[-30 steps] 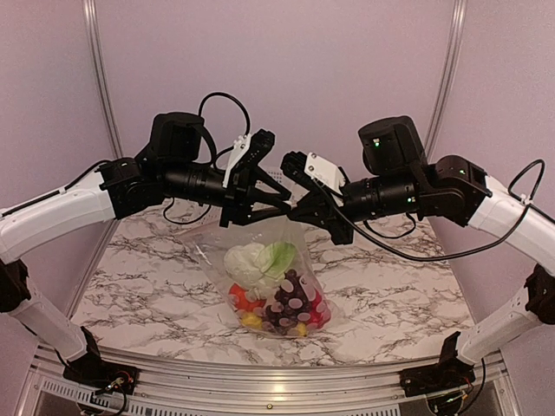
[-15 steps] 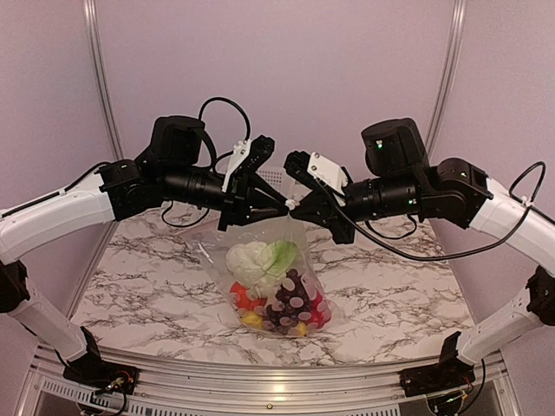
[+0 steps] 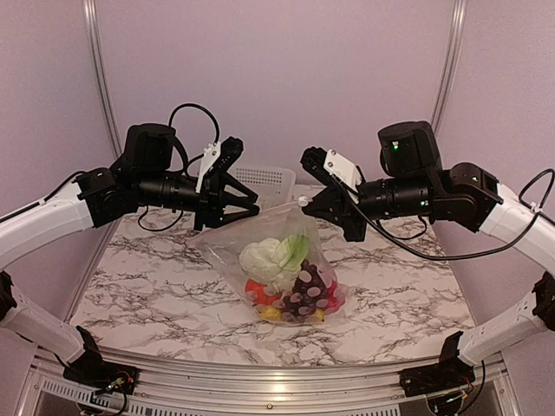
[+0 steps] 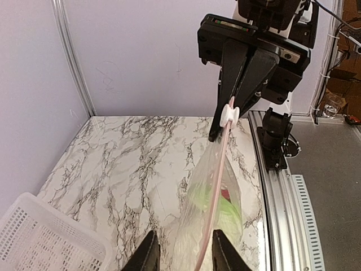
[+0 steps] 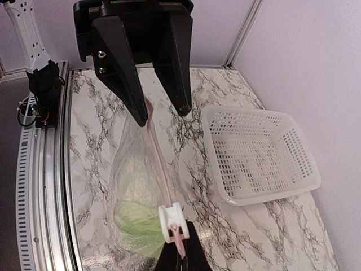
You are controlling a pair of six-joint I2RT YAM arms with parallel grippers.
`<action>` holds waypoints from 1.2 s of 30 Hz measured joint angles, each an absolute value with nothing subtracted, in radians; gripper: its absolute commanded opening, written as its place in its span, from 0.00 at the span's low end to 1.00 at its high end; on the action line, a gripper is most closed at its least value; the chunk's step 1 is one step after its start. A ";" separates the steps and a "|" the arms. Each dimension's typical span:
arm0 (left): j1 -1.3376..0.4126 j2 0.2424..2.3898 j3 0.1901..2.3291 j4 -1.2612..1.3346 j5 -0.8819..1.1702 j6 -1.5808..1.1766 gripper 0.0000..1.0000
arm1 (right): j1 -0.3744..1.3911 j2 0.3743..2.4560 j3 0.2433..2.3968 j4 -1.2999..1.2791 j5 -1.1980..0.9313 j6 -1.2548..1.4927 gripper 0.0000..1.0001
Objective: Open the zip-top bag and remove the fake food
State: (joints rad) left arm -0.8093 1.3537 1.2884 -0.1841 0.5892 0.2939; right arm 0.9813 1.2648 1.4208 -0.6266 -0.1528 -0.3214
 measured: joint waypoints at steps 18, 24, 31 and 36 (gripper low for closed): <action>-0.930 1.487 1.414 -0.020 0.630 0.221 0.39 | 0.981 1.286 1.421 -0.592 -0.194 -0.318 0.00; -0.945 1.516 1.428 0.006 0.640 0.209 0.29 | 0.981 1.292 1.422 -0.583 -0.197 -0.318 0.00; -0.944 1.516 1.423 0.021 0.642 0.207 0.12 | 0.981 1.293 1.422 -0.583 -0.197 -0.318 0.00; -0.937 1.516 1.392 0.053 0.637 0.198 0.07 | 0.981 1.293 1.422 -0.588 -0.196 -0.318 0.00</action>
State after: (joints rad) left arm -0.9367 1.5158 1.3922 0.0532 0.6373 0.1978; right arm 0.9810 1.2926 1.4216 -0.5880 -0.1963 -0.3183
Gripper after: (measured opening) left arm 0.095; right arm 0.005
